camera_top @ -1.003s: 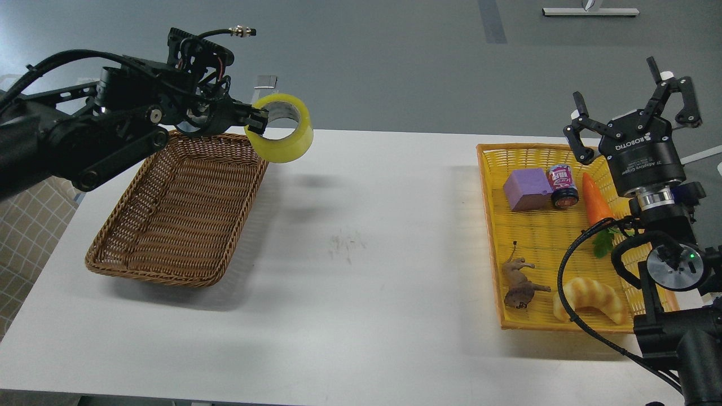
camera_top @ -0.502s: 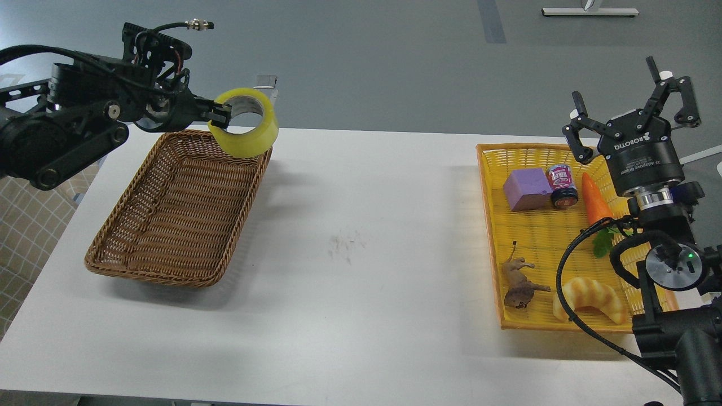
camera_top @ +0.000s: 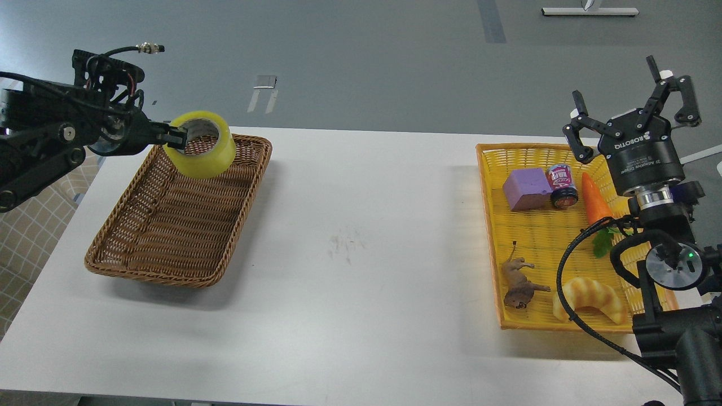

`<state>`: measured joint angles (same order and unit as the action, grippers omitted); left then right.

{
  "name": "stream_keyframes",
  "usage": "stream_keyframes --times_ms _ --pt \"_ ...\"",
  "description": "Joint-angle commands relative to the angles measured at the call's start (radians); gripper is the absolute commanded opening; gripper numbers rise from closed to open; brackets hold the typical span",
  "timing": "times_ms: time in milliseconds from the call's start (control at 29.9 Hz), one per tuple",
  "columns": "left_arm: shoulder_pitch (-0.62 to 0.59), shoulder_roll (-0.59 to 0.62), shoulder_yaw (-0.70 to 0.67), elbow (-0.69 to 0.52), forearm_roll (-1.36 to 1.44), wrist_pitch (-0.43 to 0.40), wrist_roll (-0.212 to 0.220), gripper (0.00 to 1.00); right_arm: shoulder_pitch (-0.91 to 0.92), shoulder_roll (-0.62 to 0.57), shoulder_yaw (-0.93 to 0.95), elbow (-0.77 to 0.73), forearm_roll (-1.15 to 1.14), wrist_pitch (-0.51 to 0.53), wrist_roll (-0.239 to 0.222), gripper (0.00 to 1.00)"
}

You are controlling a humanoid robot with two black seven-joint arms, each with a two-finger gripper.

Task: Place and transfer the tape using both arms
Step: 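Lift the tape roll and carry it over the wicker basket, then lower the tape roll into the basket and open the left gripper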

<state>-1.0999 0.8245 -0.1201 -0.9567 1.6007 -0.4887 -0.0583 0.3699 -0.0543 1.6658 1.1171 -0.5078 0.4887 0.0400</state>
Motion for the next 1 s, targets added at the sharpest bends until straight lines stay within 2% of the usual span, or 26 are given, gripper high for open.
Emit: stream_keyframes --times_ms 0,602,970 --pt "0.028 0.002 -0.001 0.001 -0.001 0.0 -0.005 0.0 -0.002 0.001 0.0 0.001 0.0 0.0 0.0 1.0" --pt "0.133 -0.013 -0.003 0.01 -0.001 0.0 0.003 0.0 0.001 -0.001 -0.001 0.004 0.0 0.0 0.0 1.0" --pt "0.149 -0.008 0.0 0.01 0.004 0.0 0.008 0.0 0.0 0.001 -0.001 0.012 0.0 0.0 -0.002 1.0"
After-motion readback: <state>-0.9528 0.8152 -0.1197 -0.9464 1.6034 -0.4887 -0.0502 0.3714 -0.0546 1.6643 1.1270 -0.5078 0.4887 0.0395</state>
